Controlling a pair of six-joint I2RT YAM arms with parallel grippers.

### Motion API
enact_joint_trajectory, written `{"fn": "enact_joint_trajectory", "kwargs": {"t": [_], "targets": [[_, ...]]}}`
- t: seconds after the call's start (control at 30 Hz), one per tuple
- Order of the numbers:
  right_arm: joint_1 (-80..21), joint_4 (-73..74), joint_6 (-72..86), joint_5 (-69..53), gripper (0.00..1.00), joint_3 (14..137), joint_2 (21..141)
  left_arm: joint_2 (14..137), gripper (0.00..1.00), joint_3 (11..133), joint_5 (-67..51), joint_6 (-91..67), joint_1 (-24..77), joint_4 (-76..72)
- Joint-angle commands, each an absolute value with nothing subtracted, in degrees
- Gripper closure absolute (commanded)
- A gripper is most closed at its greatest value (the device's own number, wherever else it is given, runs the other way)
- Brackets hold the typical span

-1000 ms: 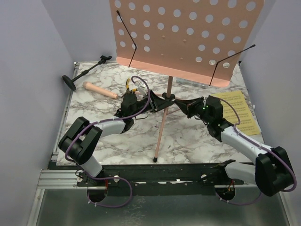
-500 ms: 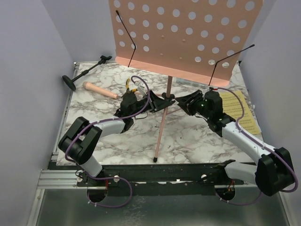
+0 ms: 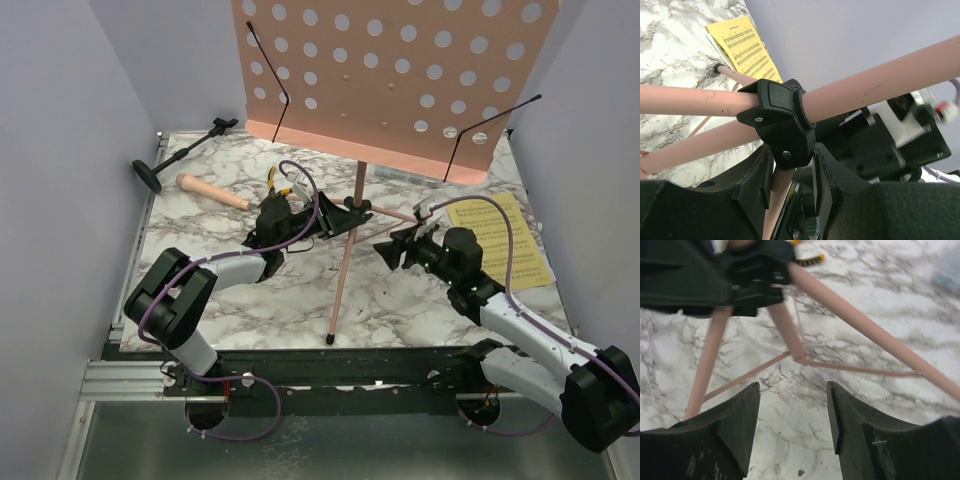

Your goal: Set up the instrument practice props

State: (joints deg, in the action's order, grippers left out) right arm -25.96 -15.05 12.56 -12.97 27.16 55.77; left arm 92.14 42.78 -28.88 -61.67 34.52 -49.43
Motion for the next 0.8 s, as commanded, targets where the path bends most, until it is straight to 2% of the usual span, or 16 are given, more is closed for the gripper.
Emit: {"fn": "enact_joint_trajectory", "kwargs": {"t": [0.0, 0.13, 0.27, 0.57, 0.67, 0.77], "targets": [[-32.10, -33.94, -12.49, -16.26, 0.38, 23.46, 55.05, 94.39, 1.00, 40.79, -33.93, -60.38, 35.10, -36.65], [-34.00, -48.04, -22.64, -13.52, 0.40, 20.91, 59.50, 94.56, 1.00, 40.72, -33.93, -60.49, 34.98, -36.65], [-34.36, -55.39, -28.78, -10.89, 0.42, 20.91, 63.98, 94.57, 1.00, 40.61, -33.84, -60.21, 34.98, -36.65], [-34.34, -62.12, -29.18, -13.78, 0.55, 21.50, 69.79, 94.83, 1.00, 40.70, -34.06, -60.29, 34.98, -36.65], [-34.36, -62.16, -29.03, -14.95, 0.63, 22.23, 70.95, 94.89, 1.00, 40.72, -33.97, -60.34, 34.98, -36.65], [-34.36, -62.42, -28.57, -14.65, 0.64, 23.05, 72.29, 94.92, 1.00, 40.79, -34.19, -60.29, 34.98, -36.65]]}}
